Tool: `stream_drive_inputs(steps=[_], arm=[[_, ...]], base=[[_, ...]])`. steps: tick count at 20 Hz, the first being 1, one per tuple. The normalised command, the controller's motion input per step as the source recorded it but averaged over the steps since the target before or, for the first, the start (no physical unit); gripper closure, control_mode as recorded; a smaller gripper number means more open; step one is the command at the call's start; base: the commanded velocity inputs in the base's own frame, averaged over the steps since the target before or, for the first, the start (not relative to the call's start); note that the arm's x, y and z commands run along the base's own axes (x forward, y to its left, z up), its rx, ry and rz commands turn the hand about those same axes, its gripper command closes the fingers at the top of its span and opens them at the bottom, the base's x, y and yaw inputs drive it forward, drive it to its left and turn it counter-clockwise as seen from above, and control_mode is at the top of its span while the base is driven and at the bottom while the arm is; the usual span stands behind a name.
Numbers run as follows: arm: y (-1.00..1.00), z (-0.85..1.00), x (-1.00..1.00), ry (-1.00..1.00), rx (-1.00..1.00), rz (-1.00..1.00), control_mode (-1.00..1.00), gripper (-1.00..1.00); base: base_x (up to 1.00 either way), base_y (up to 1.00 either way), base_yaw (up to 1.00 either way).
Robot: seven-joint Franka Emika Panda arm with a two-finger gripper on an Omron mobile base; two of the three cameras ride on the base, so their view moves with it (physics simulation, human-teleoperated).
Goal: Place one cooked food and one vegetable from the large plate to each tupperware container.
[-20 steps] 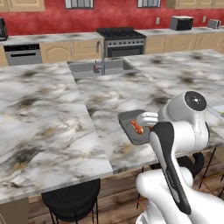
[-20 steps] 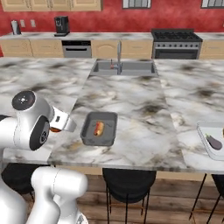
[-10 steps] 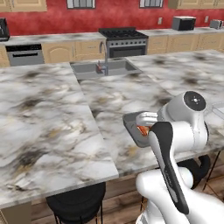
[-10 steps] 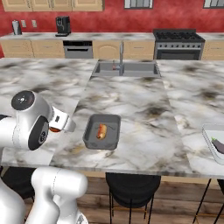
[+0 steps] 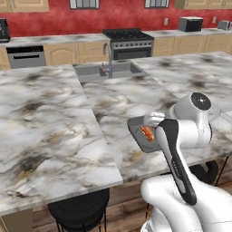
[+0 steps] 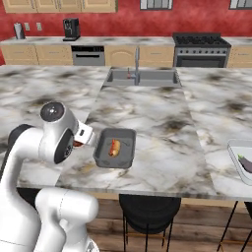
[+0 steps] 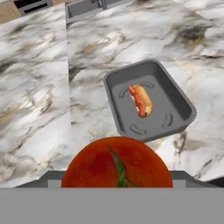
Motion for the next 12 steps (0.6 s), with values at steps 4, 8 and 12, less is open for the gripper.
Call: stream_drive_inputs(steps=[4, 8, 12], arm=[[-0.29, -0.49, 0.83, 0.09, 0.01, 0.0, -1.0, 1.0], [-0.14, -0.49, 0.74, 0.16, 0.0, 0.03, -1.0, 1.0], [-0.13, -0.43, 0.81, 0.13, 0.0, 0.04, -1.0, 1.0]], base=[[0.0, 0.0, 0.0], [0.0, 0.0, 0.0], [0.0, 0.0, 0.0]])
